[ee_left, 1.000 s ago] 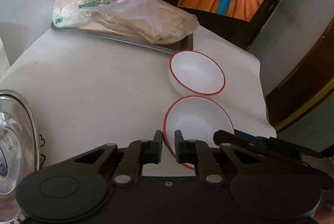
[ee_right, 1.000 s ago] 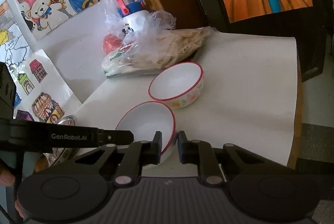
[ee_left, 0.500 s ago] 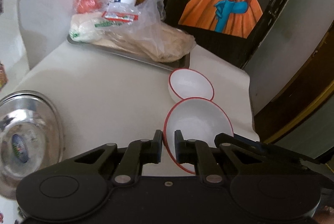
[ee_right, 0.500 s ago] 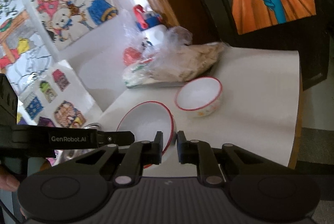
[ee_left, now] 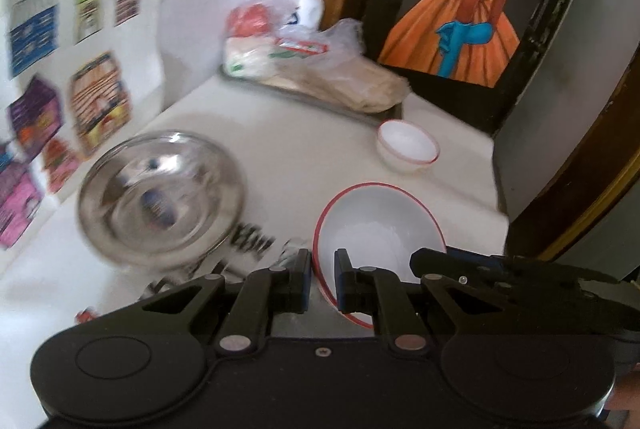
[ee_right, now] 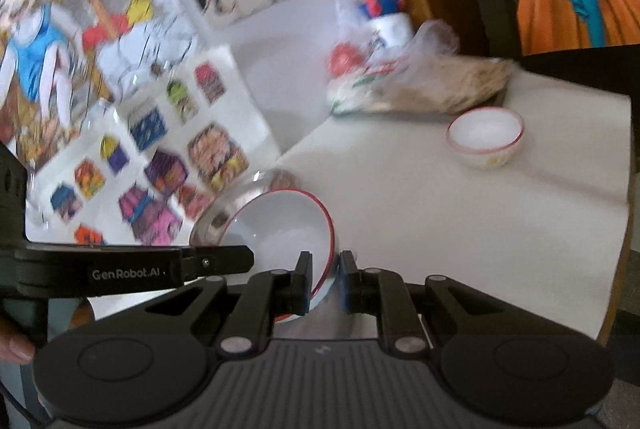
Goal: Organize plates and bowls
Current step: 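Lift the white bowl with both grippers and lower it into the steel bowl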
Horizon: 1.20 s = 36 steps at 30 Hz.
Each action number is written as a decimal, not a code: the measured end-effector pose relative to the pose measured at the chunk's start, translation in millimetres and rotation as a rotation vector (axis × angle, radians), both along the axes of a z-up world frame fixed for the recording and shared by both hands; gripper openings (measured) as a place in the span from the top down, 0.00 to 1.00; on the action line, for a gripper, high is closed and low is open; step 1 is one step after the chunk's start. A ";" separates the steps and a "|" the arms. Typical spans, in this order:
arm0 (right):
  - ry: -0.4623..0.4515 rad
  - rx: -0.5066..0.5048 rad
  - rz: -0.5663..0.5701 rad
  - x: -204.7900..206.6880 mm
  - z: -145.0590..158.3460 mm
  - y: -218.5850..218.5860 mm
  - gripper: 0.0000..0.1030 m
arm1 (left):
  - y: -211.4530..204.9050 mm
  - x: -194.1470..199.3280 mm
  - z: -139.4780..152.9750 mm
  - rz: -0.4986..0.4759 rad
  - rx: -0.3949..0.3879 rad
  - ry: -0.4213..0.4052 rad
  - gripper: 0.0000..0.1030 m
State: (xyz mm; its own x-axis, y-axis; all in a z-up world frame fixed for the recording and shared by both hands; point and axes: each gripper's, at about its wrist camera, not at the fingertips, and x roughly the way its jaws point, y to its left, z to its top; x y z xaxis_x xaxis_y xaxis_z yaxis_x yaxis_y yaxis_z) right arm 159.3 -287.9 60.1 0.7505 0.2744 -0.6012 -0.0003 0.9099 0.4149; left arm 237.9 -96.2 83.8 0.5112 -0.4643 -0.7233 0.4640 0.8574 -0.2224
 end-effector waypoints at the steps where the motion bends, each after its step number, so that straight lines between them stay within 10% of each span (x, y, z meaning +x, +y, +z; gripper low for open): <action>1: 0.011 -0.003 0.005 -1.0 -2.5 3.5 0.85 | 4.2 -2.7 -3.0 0.003 0.008 0.004 0.88; 36: 0.141 -0.049 0.108 13.4 -19.9 23.7 0.65 | 16.5 9.3 -40.1 0.003 0.055 0.156 0.88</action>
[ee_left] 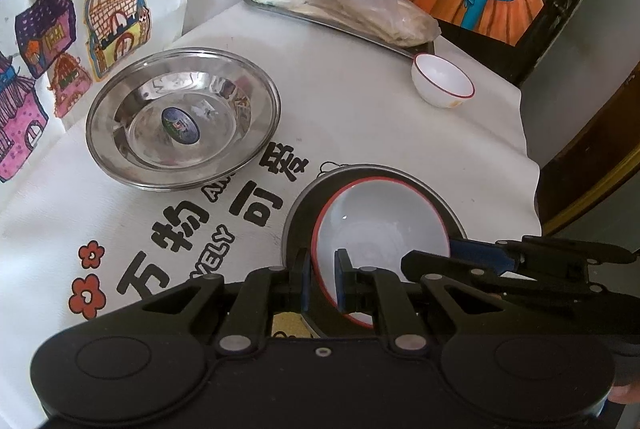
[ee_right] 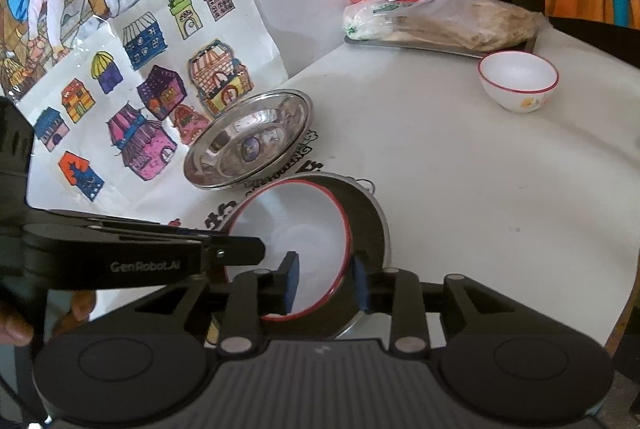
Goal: Organize plates and bowls
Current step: 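Lift the white bowl with both grippers and lower it into the steel bowl, then open both grippers and pull them back from the bowls, then move both grippers to the second white red-rimmed bowl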
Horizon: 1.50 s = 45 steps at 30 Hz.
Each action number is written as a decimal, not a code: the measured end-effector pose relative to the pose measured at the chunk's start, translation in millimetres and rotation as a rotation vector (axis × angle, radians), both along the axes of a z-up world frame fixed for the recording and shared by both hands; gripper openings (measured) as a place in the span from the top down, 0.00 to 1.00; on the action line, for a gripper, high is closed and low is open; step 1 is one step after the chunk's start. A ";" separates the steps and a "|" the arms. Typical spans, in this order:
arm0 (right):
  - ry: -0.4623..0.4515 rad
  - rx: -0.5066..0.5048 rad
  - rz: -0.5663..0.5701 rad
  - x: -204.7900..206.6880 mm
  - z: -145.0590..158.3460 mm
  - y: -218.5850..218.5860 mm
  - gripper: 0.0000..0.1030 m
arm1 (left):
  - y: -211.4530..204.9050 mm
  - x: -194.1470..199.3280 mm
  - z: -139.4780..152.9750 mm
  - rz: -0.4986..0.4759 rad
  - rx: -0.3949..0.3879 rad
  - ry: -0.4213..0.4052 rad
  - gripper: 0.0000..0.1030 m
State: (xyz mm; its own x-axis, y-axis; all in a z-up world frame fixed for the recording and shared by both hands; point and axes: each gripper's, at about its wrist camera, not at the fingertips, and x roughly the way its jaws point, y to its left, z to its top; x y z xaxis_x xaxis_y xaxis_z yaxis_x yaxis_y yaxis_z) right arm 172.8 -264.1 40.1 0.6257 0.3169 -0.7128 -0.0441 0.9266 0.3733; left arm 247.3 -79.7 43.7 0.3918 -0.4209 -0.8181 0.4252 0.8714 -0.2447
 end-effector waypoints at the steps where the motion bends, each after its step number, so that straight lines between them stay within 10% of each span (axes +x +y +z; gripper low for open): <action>1: 0.000 0.002 0.003 0.2 0.1 0.3 0.65 | 1.2 2.2 -0.3 0.002 -0.006 0.007 0.88; 30: -0.128 0.093 -0.044 -19.0 22.3 -43.9 0.16 | 11.7 8.8 14.5 0.011 -0.088 0.016 0.71; 35: -0.212 0.061 -0.125 -17.5 29.8 -72.1 0.01 | 2.2 14.2 29.1 0.054 -0.057 -0.106 0.26; 45: -0.286 -0.055 -0.304 15.1 20.8 -136.2 0.00 | -51.4 69.1 39.1 0.066 -0.081 -0.187 0.06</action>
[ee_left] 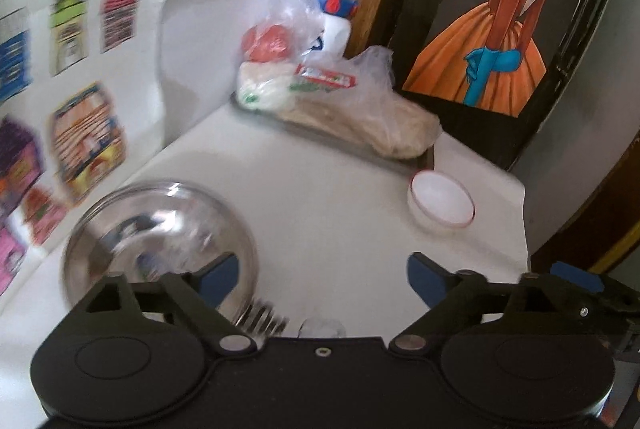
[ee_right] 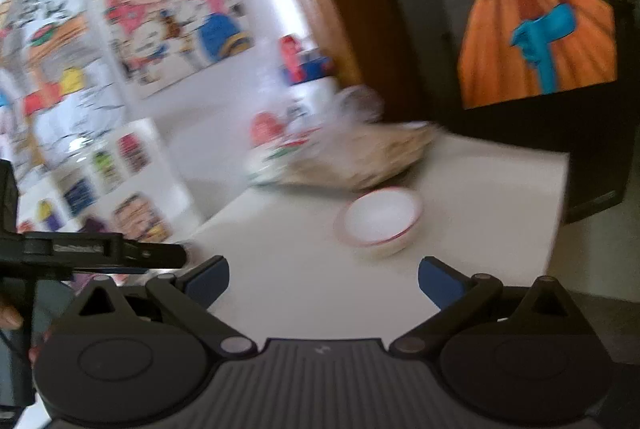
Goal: Organize plates and bowls
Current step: 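Move both grippers to the second white red-rimmed bowl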
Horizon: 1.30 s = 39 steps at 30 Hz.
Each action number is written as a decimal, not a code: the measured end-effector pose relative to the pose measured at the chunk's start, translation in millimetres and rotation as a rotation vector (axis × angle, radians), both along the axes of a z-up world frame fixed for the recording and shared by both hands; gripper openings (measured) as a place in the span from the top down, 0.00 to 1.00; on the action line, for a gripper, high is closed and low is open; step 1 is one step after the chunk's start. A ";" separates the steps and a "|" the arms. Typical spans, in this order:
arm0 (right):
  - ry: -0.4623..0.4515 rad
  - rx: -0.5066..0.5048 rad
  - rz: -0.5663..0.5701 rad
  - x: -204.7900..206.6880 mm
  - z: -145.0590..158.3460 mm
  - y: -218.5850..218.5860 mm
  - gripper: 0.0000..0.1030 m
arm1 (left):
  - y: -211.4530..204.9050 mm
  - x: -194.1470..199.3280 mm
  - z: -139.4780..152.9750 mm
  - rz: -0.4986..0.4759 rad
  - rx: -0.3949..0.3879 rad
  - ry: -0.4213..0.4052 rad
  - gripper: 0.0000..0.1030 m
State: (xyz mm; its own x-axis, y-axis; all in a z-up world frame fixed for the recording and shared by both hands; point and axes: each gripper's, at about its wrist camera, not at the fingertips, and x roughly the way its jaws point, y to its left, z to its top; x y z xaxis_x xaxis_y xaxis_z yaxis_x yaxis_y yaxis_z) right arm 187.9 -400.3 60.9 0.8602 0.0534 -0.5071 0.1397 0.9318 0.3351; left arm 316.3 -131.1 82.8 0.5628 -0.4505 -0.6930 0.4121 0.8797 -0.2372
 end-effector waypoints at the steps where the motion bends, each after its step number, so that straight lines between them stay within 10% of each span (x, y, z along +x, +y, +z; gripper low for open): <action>1: -0.003 -0.009 -0.024 4.8 -3.5 -6.1 0.00 | -7.0 6.8 -1.7 -0.002 -0.004 -0.002 0.04; 22: 0.076 0.023 -0.131 80.8 -68.4 -64.7 0.01 | -116.4 108.9 -68.4 -0.024 -0.026 0.117 0.01; 39: 0.100 0.011 -0.070 94.9 -73.9 -48.9 0.27 | -129.8 109.7 -74.1 -0.082 -0.018 0.116 0.20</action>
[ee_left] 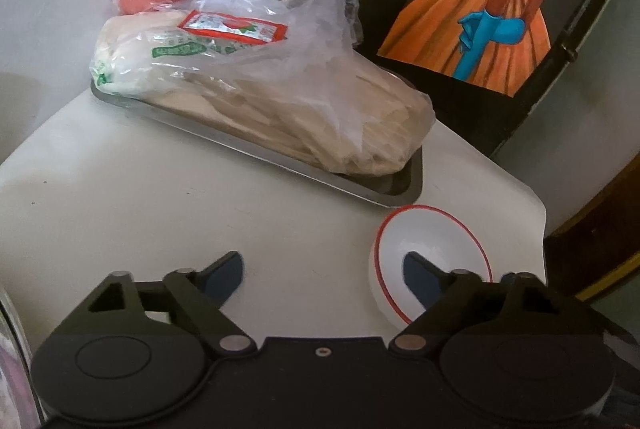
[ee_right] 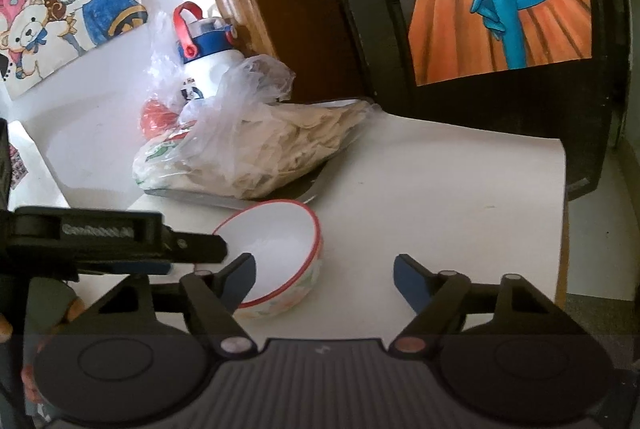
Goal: Organize plates and bowls
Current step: 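Move both grippers to the second white red-rimmed bowl, then close both grippers on the rim of the second white bowl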
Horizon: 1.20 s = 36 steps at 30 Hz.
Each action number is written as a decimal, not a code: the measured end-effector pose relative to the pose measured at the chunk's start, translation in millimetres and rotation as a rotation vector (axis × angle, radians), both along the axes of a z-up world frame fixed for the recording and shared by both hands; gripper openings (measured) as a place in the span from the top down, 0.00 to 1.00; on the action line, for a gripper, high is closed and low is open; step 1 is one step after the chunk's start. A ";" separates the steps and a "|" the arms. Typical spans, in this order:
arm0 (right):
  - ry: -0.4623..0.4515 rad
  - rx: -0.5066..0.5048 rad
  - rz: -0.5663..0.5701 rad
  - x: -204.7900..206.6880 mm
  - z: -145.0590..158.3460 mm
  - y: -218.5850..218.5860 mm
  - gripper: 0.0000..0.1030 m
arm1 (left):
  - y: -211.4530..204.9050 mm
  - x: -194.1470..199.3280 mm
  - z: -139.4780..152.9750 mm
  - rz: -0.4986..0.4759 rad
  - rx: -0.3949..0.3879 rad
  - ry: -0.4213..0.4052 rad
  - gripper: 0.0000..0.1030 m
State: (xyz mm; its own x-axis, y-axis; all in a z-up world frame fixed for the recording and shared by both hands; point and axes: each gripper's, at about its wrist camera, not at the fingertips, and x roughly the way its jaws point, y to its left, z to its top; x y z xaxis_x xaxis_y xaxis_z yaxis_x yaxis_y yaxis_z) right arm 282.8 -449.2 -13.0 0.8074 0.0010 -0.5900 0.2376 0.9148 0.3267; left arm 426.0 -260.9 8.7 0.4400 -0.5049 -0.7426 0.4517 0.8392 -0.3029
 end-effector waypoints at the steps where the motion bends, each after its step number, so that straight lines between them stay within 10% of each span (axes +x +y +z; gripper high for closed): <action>1: 0.003 -0.002 0.001 0.9 -0.1 0.6 0.32 | -0.7 0.0 -0.8 -0.007 0.004 -0.001 0.24; 9: -0.010 0.056 0.018 0.3 -1.3 0.4 0.64 | -1.3 -0.7 -1.7 -0.040 -0.016 0.015 0.45; 16: -0.009 0.086 0.012 2.4 -0.9 1.8 0.78 | -7.5 -4.6 1.2 -0.121 -0.056 0.048 0.87; 36: -0.063 0.102 0.022 -51.9 64.9 46.5 0.87 | 32.4 -66.7 62.4 -0.061 -0.053 -0.046 0.90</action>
